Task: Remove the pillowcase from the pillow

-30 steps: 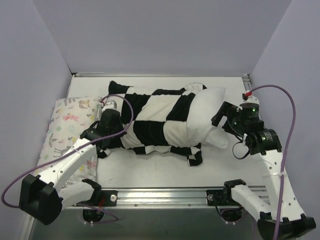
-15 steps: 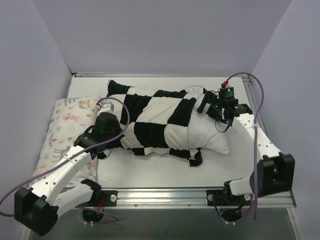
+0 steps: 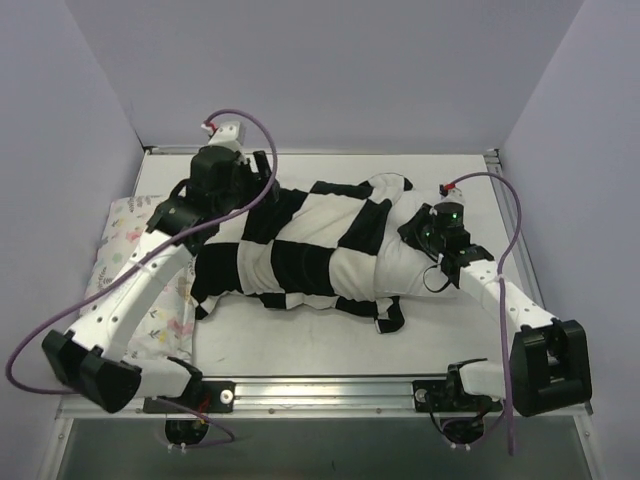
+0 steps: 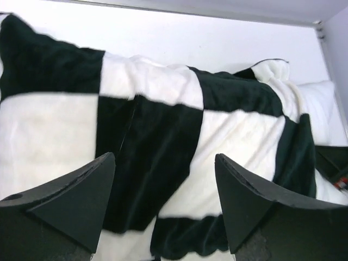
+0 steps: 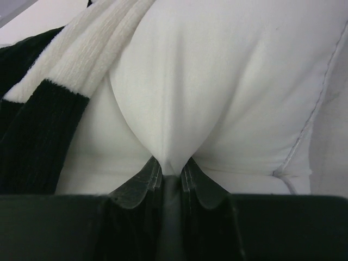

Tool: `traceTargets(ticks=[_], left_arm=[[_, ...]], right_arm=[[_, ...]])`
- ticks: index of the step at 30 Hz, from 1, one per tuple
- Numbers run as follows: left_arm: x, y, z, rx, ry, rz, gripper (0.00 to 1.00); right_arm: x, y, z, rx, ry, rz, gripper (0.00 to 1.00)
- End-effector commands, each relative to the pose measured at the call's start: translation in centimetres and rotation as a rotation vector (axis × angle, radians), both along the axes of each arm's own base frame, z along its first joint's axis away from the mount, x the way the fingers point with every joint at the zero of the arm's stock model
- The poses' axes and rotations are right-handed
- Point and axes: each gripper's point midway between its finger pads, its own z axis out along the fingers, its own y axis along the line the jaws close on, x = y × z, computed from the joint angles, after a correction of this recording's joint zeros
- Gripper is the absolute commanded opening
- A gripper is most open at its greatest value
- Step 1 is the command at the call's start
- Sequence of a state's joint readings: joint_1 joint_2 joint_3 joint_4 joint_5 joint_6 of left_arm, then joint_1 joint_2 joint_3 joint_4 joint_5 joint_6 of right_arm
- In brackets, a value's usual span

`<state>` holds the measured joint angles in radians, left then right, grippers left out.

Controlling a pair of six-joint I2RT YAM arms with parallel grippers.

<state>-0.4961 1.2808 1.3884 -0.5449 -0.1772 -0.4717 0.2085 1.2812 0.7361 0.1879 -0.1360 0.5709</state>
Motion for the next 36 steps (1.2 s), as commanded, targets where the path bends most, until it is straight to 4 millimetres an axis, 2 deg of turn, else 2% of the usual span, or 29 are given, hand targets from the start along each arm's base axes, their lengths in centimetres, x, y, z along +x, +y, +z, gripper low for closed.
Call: traceTargets(ticks=[1, 2, 3, 4, 5, 6, 9, 11, 14, 15, 16, 18, 19, 20, 22, 23, 24, 25, 26, 27, 28, 29, 30, 31, 33, 36], left_arm=[[4.8, -2.7, -1.4, 0.127, 0.018, -0.092, 0.83], [5.6, -3.5, -1.9, 0.134, 0.027, -0.119, 0.83], [7.0, -4.5, -3.9, 0.15, 0.068, -0.141, 0.83], [7.6, -5.2, -4.6, 0.157, 0.083, -0.172, 0.83], [8.2, -6.0, -3.9, 0.148, 0.073, -0.197, 0.84], [8.7, -7.1, -6.3, 0.153, 0.131, -0.239, 0.83], [8.4, -7.8, -9.6, 0.179, 0.235, -0.283, 0.81], [8.1, -7.6, -10.9, 0.189, 0.268, -0.274, 0.77], [7.8, -7.1, -12.0, 0.205, 0.293, -0.259, 0.49], [7.9, -7.0, -11.6, 0.206, 0.286, -0.253, 0.24], [8.2, -6.2, -11.6, 0.231, 0.287, -0.22, 0.16], [8.6, -5.4, -10.6, 0.253, 0.281, -0.187, 0.0], [9.2, -4.1, -10.1, 0.279, 0.271, -0.131, 0.0], [9.7, -3.0, -9.8, 0.299, 0.27, -0.088, 0.0], [10.1, -1.1, -8.8, 0.3, 0.264, -0.022, 0.0], [10.8, 1.1, -8.4, 0.283, 0.266, 0.034, 0.0], [10.9, 2.4, -7.5, 0.258, 0.254, 0.077, 0.0], [11.0, 3.9, -7.4, 0.254, 0.259, 0.116, 0.0], [11.3, 6.3, -7.2, 0.247, 0.26, 0.174, 0.0], [11.3, 7.7, -6.2, 0.229, 0.24, 0.217, 0.0], [11.3, 9.0, -6.0, 0.222, 0.238, 0.253, 0.0], [11.2, 11.2, -6.4, 0.216, 0.251, 0.302, 0.0], [11.2, 12.2, -5.4, 0.189, 0.223, 0.335, 0.0], [11.1, 13.0, -5.4, 0.178, 0.223, 0.356, 0.0], [11.0, 15.0, -5.6, 0.168, 0.228, 0.405, 0.0], [10.9, 16.4, -6.7, 0.157, 0.258, 0.425, 0.0]], right_arm=[[-2.6, 1.3, -2.1, -0.08, 0.024, 0.092, 0.0], [-3.0, 1.3, -2.1, -0.092, 0.026, 0.094, 0.0], [-3.3, 1.6, -1.9, -0.1, 0.02, 0.109, 0.0], [-3.4, 1.5, -1.9, -0.127, 0.013, 0.113, 0.0], [-3.6, 1.6, -1.8, -0.143, 0.009, 0.118, 0.0], [-3.8, 1.6, -1.6, -0.159, 0.006, 0.117, 0.0], [-4.0, 1.3, -1.1, -0.19, 0.007, 0.116, 0.0], [-3.9, 1.2, -0.6, -0.202, 0.002, 0.116, 0.0], [-3.7, 0.7, 0.6, -0.224, 0.005, 0.096, 0.0], [-3.7, 0.4, 1.1, -0.232, 0.008, 0.083, 0.0], [-3.3, 0.4, 2.4, -0.23, -0.011, 0.074, 0.0], [-3.4, -0.6, 3.5, -0.267, 0.0, 0.039, 0.0], [-3.0, -0.9, 5.2, -0.271, -0.025, 0.017, 0.0], [-3.5, -2.1, 5.2, -0.291, 0.015, -0.014, 0.0], [-3.3, -3.1, 6.5, -0.267, 0.02, -0.05, 0.0], [-3.4, -3.5, 7.4, -0.25, 0.013, -0.066, 0.0], [-3.2, -4.8, 7.9, -0.236, 0.015, -0.105, 0.0], [-3.3, -5.4, 8.3, -0.224, 0.017, -0.124, 0.0], [-3.5, -6.0, 8.9, -0.222, 0.019, -0.143, 0.0], [-3.5, -7.1, 9.2, -0.225, 0.024, -0.177, 0.0], [-3.6, -7.8, 9.5, -0.221, 0.027, -0.197, 0.0], [-3.8, -8.2, 9.8, -0.211, 0.031, -0.207, 0.0], [-3.7, -8.7, 10.3, -0.2, 0.023, -0.223, 0.0], [-3.7, -9.8, 10.6, -0.193, 0.027, -0.259, 0.0], [-3.7, -10.3, 10.9, -0.171, 0.034, -0.274, 0.0], [-3.7, -11.9, 10.6, -0.165, 0.056, -0.316, 0.0]])
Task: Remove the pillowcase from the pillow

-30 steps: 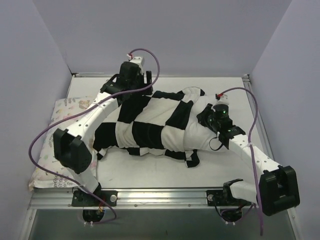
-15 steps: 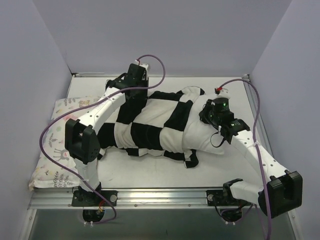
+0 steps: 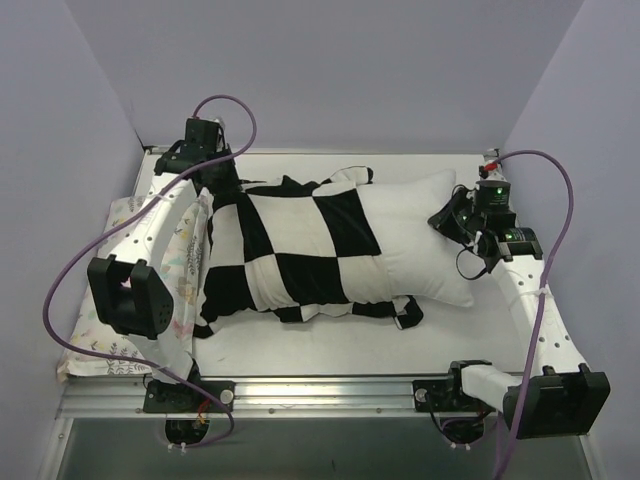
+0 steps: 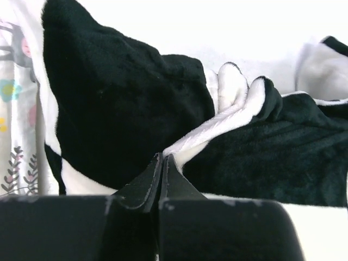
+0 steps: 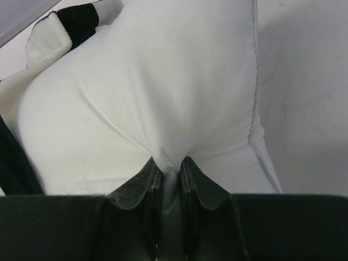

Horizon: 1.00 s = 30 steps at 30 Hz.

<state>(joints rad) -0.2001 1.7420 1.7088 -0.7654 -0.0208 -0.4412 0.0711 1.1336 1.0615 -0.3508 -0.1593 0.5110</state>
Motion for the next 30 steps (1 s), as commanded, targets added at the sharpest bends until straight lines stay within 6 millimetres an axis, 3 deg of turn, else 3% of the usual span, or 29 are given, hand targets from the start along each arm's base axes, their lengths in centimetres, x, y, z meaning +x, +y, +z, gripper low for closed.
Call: traceTargets(ticks=[1, 3, 4, 5, 6, 7, 9, 10, 12, 13, 14, 16, 17, 19, 23, 25, 27, 28, 30], left_arm=[[1.3, 8.6, 2.2, 0.125, -0.092, 0.213, 0.0], [1.5, 6.5, 1.4, 0.084, -0.081, 0.118, 0.0], [1.2, 4.2, 1.3, 0.074, -0.089, 0.054, 0.0], [0.7, 3.1, 2.2, 0.078, -0.121, 0.023, 0.02], [0.8, 2.0, 3.1, 0.077, -0.167, -0.008, 0.09], [0.0, -0.1, 2.7, 0.072, -0.169, -0.057, 0.28], [-1.0, -1.1, 4.8, 0.068, -0.231, -0.076, 0.54], [-1.5, -1.6, 5.2, 0.07, -0.244, -0.086, 0.7], [-3.1, -2.1, 7.4, 0.088, -0.305, -0.081, 0.77], [-3.8, -2.1, 7.3, 0.094, -0.307, -0.078, 0.78], [-5.1, -2.4, 8.9, 0.088, -0.35, -0.065, 0.79], [-6.8, -2.6, 9.1, 0.091, -0.363, -0.06, 0.8], [-7.8, -2.8, 8.2, 0.102, -0.347, -0.062, 0.8], [-10.5, -4.2, 8.3, 0.062, -0.357, -0.087, 0.8], [-15.6, -6.3, 5.1, -0.01, -0.294, -0.144, 0.8], [-18.8, -8.4, 1.5, -0.025, -0.228, -0.213, 0.81], [-20.8, -9.8, 0.9, -0.079, -0.243, -0.237, 0.82], [-22.7, -10.8, -1.5, -0.067, -0.217, -0.294, 0.83], [-23.2, -11.7, -2.1, -0.116, -0.239, -0.284, 0.84]], right_arm=[[-0.7, -7.4, 1.4, -0.124, 0.004, -0.25, 0.0], [-0.6, -6.5, 1.0, -0.093, 0.014, -0.212, 0.0], [-0.6, -6.2, 0.4, -0.085, 0.026, -0.199, 0.0], [-0.5, -5.8, 0.3, -0.081, 0.019, -0.184, 0.0], [-0.5, -5.6, 0.1, -0.085, 0.02, -0.177, 0.0], [-0.6, -5.4, -0.6, -0.09, 0.034, -0.173, 0.0], [-0.7, -5.3, -0.9, -0.102, 0.039, -0.159, 0.0], [-0.7, -5.3, -0.8, -0.106, 0.035, -0.156, 0.2], [-0.9, -5.0, -0.1, -0.112, 0.013, -0.144, 0.47], [-1.0, -5.0, 0.3, -0.125, 0.006, -0.143, 0.68], [-1.3, -4.4, 1.0, -0.133, -0.005, -0.126, 0.74], [-1.7, -4.0, 1.8, -0.147, -0.01, -0.114, 0.85], [-2.3, -4.5, 2.1, -0.176, -0.008, -0.137, 0.88], [-2.8, -3.6, 2.5, -0.187, -0.021, -0.115, 0.93], [-5.5, -2.4, 2.7, -0.216, -0.037, -0.078, 0.96], [-7.0, -2.0, 2.0, -0.223, -0.037, -0.058, 0.97], [-8.8, -1.6, 2.5, -0.211, -0.083, -0.039, 0.99], [-9.4, -1.5, 1.6, -0.217, -0.069, -0.034, 0.99], [-10.4, -1.2, 0.2, -0.225, -0.047, -0.013, 1.0]])
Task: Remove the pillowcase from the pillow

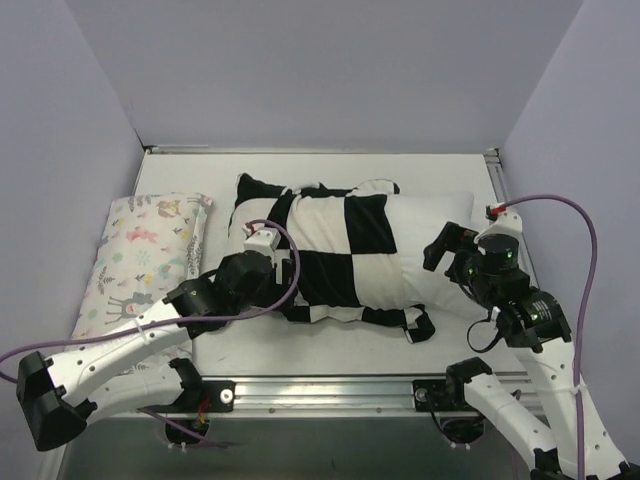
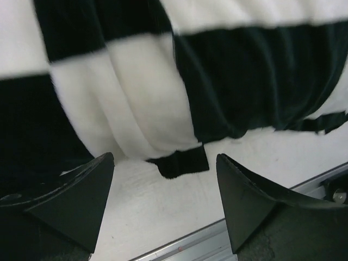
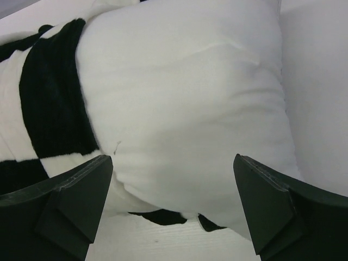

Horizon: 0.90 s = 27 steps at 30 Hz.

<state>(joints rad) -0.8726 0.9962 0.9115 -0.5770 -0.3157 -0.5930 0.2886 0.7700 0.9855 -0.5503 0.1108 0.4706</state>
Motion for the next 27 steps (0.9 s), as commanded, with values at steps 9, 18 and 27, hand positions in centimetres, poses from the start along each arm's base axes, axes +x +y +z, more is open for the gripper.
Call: traceTargets(ticks=[9, 18, 27], left_arm=[[1.3, -3.5, -5.6, -0.069, -0.011, 0.144, 0.84], [5.1, -2.3, -1.3, 0.121, -0.132, 0.218, 0.0], [1.2, 3.0, 14.0, 0.101, -0.344, 0.166, 0.0]], right_arm=[[-2.1, 1.4, -12.1, -0.089, 0.227, -0.019, 1.0], [2.0, 2.3, -5.6, -0.115, 0.092, 0.0, 0.0], [-0.2, 3.0, 8.6, -0.051, -0.105, 0.142, 0.0]])
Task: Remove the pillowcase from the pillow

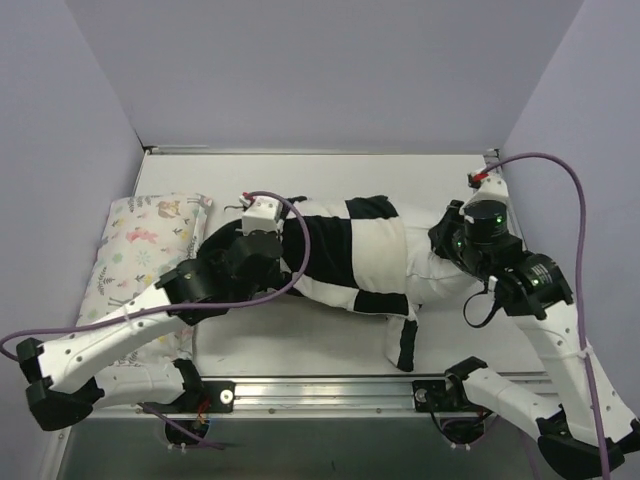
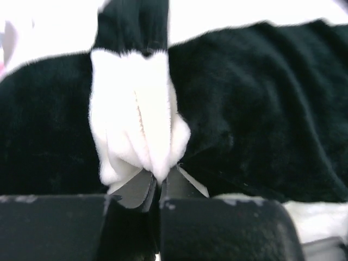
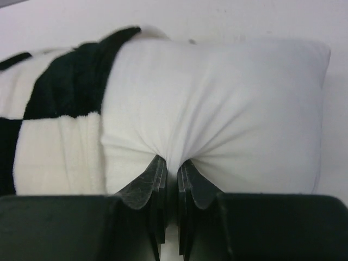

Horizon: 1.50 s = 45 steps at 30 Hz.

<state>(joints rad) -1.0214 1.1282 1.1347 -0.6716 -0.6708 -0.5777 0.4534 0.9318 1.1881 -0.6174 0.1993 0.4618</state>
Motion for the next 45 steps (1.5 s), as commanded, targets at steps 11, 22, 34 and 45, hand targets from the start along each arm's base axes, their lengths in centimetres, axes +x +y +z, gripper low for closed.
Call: traceTargets(ticks=[11, 22, 34, 45], left_arm=[[11.1, -0.6, 9.6, -0.135, -0.015, -0.074, 0.0], [20.0, -3.3, -0.6, -0.182, 0.236, -0.036, 0.08], [23.3, -4.3, -4.0, -0.208, 0.284, -0.029, 0.63], [23.7, -5.4, -5.6, -0.234, 0.302, -0.061, 0.74]], right_arm=[[6.7, 1.2, -3.3, 0.131, 0.173, 0.006, 0.0], [14.0, -0.1, -9.2, 0.098, 0.286, -0.103, 0.81], [8.9, -3.6, 5.0, 0.135, -0.101, -0.189, 0.96], [3.6, -2.5, -9.4, 0.224, 0.031, -0.18, 0.98]])
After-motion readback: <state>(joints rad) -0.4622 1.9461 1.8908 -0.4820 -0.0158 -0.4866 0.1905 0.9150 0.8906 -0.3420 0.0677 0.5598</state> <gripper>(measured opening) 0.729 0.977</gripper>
